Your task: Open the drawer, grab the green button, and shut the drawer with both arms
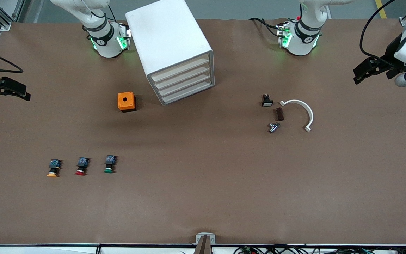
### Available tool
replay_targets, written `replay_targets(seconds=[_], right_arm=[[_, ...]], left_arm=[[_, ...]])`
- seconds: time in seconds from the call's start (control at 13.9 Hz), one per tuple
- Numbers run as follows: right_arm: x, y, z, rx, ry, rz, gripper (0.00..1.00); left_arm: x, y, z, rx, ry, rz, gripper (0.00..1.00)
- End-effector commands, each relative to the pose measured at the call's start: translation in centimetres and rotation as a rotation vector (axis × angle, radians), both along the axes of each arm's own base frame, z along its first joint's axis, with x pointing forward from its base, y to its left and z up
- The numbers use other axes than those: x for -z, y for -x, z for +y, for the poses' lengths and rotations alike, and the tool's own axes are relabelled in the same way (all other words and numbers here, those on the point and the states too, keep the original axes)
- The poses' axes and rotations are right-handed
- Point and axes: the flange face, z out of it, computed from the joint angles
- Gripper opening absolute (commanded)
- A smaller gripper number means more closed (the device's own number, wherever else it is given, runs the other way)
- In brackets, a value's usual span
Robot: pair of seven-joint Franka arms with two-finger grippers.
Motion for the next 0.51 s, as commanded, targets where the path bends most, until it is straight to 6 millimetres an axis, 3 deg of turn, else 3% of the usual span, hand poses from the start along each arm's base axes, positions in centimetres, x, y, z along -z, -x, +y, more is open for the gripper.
replay_targets(seconds=[0.0, 0.14, 0.43], right_arm=[[-0.6, 0.9, 0.6, -0.034, 0.009, -0.016, 1.0], [-0.5, 1.1, 1.2, -0.047, 0.01, -0.013, 1.0], [-0.4, 2.4, 0.3, -0.031, 0.012, -0.029, 1.0]], left_arm=[[-0.6, -0.1, 0.3, 0.011, 0.015, 0.002, 1.0], [-0.5, 0.2, 0.3, 0.013, 0.013, 0.023, 1.0], [-0.5, 0.6, -0.2, 0.021, 0.01, 0.032, 1.0]])
